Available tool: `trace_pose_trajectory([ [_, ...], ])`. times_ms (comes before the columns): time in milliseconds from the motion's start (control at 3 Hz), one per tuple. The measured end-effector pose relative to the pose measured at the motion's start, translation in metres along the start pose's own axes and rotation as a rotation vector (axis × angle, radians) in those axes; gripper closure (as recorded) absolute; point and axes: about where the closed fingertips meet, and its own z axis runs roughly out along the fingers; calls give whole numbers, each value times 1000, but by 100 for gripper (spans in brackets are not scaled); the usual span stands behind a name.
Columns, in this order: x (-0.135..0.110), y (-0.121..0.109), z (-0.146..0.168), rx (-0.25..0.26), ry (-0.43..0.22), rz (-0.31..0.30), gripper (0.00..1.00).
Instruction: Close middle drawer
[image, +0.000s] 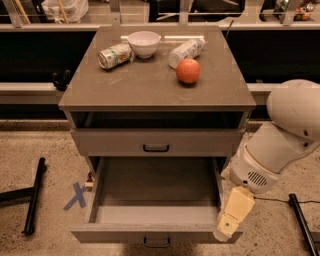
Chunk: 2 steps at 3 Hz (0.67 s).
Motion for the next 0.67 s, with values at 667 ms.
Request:
trace_pose_trajectory([
  [667, 6, -5, 31, -5, 8, -1, 0],
])
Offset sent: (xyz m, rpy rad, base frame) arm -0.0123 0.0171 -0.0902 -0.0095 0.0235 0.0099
